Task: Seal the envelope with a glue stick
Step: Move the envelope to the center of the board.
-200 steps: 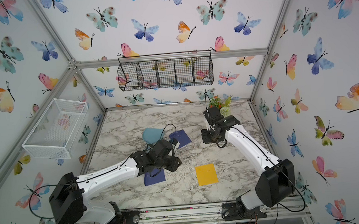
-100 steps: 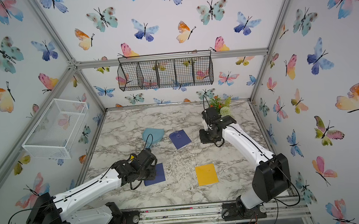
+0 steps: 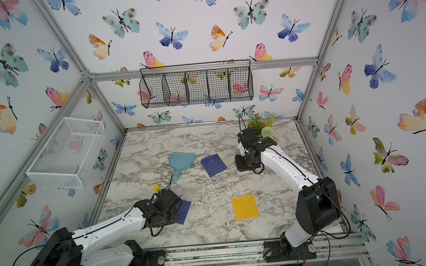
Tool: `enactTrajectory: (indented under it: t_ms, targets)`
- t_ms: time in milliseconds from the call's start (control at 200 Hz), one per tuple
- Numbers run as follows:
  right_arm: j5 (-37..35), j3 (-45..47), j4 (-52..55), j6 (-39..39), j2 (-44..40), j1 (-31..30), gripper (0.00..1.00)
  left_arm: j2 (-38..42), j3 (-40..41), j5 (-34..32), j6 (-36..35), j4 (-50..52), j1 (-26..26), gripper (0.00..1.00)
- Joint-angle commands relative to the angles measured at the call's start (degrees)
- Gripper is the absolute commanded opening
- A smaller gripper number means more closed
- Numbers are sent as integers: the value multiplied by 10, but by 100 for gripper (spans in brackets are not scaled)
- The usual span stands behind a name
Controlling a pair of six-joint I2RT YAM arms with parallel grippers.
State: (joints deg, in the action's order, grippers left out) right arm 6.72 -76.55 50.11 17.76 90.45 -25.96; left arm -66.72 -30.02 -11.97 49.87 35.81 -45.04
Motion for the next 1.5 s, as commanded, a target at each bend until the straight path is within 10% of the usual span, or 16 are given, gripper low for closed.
enactTrajectory:
  t_ms: [0, 340, 631, 981, 1497]
  targets:
    - [6, -14, -1, -11, 5, 3, 2, 5, -19, -29, 8, 16, 6, 28]
    - [10, -20, -1, -12, 7, 6, 2, 45, -35, -150, 115, 111, 7, 43]
    - [8, -28, 5, -18, 12, 7, 2, 55, 24, -92, 100, 26, 53, 62]
    - [5, -27, 7, -17, 12, 8, 2, 62, 62, 39, 8, -73, 104, 37]
    - [6, -28, 11, -12, 8, 8, 2, 18, 55, 52, -25, -89, 104, 11]
